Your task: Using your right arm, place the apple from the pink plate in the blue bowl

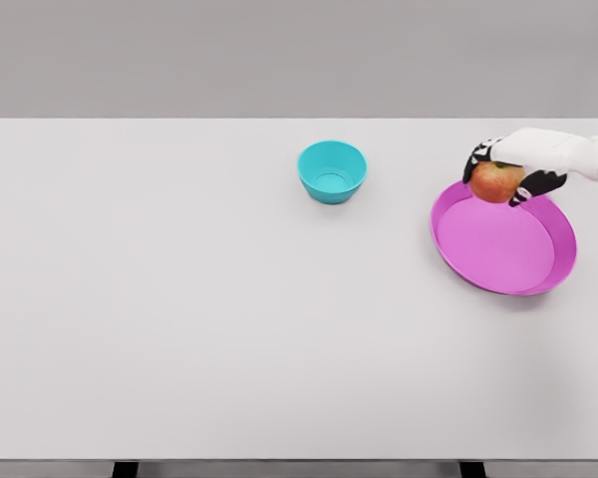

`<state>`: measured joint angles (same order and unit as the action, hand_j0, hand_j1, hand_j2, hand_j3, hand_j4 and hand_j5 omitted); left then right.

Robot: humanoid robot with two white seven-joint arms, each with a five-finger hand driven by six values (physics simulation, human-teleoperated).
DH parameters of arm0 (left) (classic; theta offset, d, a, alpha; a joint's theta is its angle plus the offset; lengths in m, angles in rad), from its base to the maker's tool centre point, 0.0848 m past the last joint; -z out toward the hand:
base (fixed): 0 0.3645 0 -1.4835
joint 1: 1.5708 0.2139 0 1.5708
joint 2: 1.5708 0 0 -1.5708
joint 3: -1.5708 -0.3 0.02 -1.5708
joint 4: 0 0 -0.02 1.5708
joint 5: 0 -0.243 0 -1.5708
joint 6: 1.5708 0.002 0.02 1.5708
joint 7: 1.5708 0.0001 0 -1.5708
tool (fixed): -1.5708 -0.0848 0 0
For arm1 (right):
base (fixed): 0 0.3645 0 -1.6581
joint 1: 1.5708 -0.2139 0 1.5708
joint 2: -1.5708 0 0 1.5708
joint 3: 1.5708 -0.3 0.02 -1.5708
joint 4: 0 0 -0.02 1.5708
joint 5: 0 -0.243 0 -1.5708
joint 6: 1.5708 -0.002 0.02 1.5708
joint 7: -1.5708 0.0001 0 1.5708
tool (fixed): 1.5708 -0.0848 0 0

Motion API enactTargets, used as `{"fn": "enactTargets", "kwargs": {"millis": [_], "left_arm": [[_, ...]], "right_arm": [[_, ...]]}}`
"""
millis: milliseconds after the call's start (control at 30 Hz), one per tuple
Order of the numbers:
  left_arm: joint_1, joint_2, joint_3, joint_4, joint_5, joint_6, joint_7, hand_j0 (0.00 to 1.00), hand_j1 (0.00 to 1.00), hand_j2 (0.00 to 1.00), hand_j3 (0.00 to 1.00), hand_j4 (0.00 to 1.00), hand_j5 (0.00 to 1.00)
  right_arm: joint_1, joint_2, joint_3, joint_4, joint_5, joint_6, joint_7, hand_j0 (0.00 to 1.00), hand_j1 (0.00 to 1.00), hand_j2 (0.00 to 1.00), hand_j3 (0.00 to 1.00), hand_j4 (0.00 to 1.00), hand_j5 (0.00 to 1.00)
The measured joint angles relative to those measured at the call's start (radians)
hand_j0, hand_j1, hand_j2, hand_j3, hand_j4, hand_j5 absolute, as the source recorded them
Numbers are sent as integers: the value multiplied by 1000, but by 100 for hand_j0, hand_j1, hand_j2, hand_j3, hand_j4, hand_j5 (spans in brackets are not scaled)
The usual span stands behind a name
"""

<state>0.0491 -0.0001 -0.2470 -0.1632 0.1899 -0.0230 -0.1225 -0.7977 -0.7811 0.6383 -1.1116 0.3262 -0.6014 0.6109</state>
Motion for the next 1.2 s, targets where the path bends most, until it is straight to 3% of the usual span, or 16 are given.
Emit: {"fn": "enactTargets", "kwargs": {"millis": [300,700,867,1200], "left_arm": [[0,0,0,0,0,0,0,100,100,100,100,100,100],[0,0,0,0,0,0,0,100,100,100,100,100,100],[0,0,0,0,0,0,0,100,100,100,100,100,100],[0,0,0,0,0,0,0,100,100,100,100,100,100]], "right_arm": [[-71,86,1,31,5,9,0,56,56,56,56,56,56],[-189,225,3,183,31,10,0,57,57,57,57,57,57],[-199,289,4,247,61,9,0,56,56,56,56,56,56],[-215,355,5,279,81,10,0,51,51,51,51,51,51]]}}
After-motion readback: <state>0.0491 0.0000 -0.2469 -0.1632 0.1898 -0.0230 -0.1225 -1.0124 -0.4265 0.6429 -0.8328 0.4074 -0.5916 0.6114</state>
